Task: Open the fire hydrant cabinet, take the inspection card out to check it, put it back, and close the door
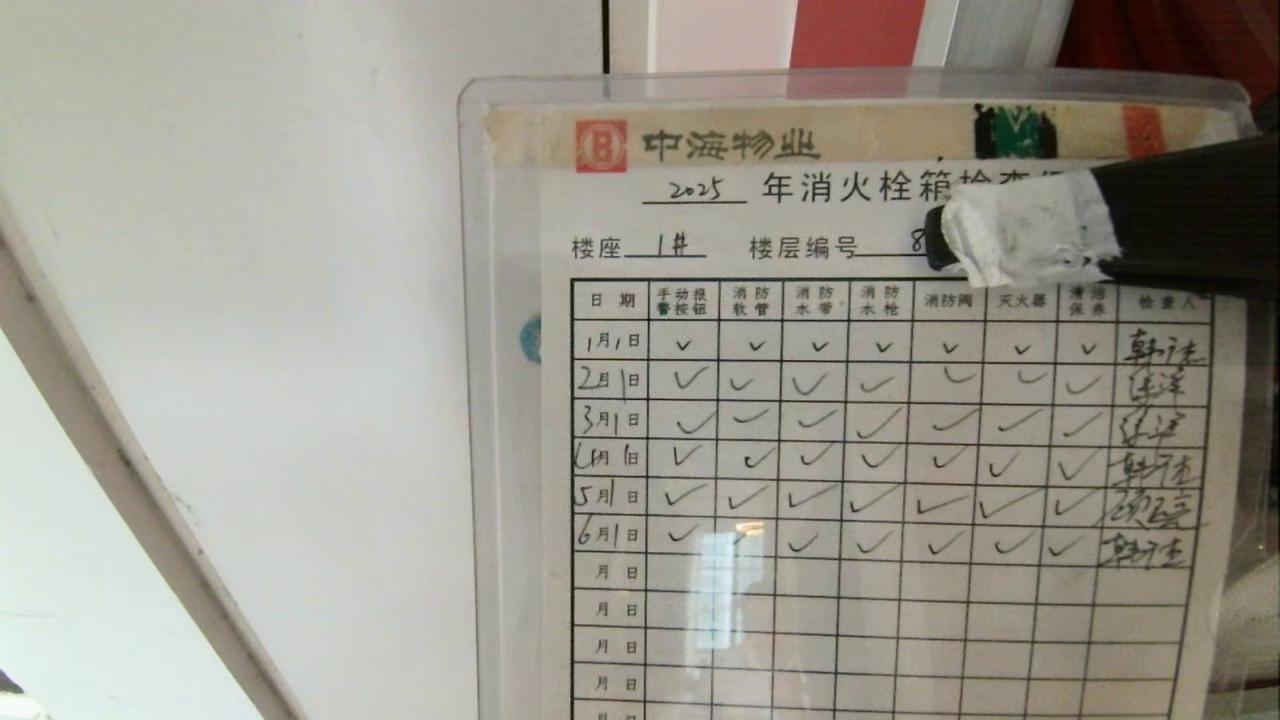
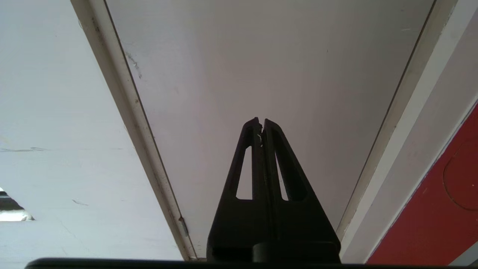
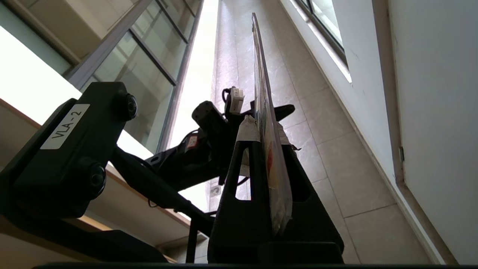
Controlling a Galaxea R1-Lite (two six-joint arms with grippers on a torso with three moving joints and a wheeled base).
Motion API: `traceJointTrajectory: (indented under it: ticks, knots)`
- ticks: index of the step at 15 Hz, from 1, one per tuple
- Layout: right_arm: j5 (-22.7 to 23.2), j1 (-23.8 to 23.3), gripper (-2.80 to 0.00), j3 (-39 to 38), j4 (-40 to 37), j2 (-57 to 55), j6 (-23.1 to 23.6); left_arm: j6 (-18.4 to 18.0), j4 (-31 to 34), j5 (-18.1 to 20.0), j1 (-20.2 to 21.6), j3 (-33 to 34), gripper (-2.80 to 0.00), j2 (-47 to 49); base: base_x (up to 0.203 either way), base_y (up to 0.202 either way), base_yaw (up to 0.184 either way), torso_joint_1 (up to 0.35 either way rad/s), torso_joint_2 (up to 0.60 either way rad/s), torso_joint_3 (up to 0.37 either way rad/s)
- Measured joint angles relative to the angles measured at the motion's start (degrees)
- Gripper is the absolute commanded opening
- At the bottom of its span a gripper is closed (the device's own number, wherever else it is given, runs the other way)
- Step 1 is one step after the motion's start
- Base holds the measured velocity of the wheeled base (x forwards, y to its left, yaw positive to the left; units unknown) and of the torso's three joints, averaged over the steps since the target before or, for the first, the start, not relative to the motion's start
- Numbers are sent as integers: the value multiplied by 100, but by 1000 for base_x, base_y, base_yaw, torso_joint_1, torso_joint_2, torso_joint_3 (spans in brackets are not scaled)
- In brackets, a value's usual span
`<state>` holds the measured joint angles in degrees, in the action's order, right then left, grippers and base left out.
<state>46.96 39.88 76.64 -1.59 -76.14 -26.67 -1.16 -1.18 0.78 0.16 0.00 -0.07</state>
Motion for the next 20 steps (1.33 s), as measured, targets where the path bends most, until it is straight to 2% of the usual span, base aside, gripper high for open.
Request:
traceJointTrajectory:
  ticks: [4, 12, 18, 20]
  knots:
    - [-2, 6, -280, -44, 260, -90, 3, 4, 0, 1, 0, 0, -280, 0, 0, 0, 0, 0, 0, 0]
    - [-40, 0, -280, -98, 286, -63, -11, 1, 0, -1, 0, 0, -280, 0, 0, 0, 0, 0, 0, 0]
    - [-304, -9, -280, -551, 61, 693, -30, 4, 0, -1, 0, 0, -280, 0, 0, 0, 0, 0, 0, 0]
    - [-588, -13, -280, -637, -225, 1023, -29, 1, 0, -3, -1, 0, -280, 0, 0, 0, 0, 0, 0, 0]
